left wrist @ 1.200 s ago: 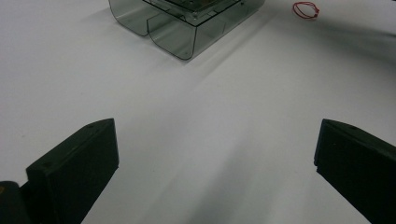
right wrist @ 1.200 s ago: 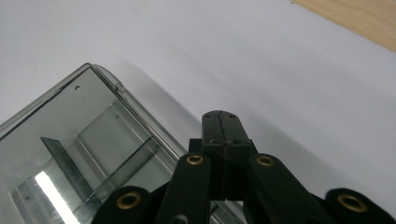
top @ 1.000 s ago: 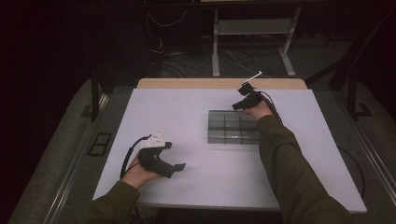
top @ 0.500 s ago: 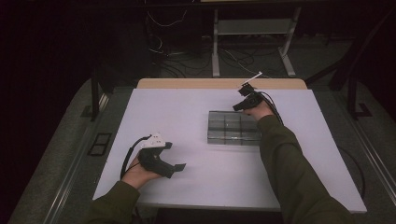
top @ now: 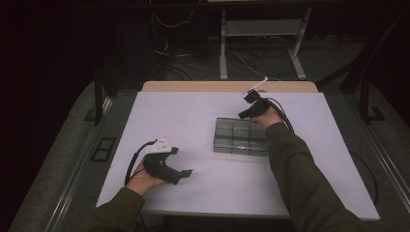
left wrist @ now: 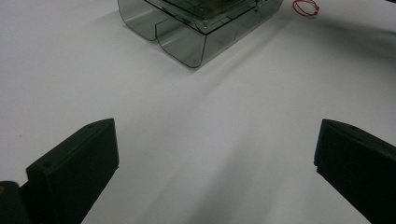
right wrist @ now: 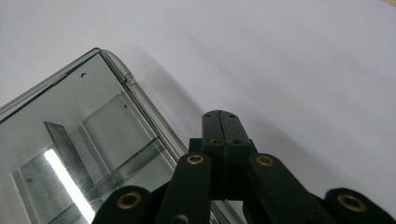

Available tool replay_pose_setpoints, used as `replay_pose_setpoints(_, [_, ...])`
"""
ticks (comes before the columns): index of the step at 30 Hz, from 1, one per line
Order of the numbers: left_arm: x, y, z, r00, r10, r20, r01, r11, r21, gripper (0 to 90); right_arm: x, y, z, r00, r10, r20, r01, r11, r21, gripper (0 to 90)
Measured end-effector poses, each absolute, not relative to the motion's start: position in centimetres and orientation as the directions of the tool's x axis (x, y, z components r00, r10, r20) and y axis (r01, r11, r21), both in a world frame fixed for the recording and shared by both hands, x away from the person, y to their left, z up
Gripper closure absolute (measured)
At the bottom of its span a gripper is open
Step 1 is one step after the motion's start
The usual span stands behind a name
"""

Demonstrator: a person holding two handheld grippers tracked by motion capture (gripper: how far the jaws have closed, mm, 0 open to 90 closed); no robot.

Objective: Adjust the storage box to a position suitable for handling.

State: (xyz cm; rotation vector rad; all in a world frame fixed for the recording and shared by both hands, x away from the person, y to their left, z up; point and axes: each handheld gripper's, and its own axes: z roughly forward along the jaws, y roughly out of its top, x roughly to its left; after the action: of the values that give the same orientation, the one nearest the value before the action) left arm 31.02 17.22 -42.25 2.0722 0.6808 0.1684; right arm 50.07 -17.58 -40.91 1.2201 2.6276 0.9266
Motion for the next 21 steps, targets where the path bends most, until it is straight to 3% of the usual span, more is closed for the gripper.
replay_pose_setpoints(21, [31.0, 17.1, -42.2, 0.837, 0.529, -0.138, 0.403, -0.427, 0.809, 0.0, 47.5, -16.7, -40.9, -0.725, 0.671, 0.155, 0.619, 0.538, 0.572, 89.1])
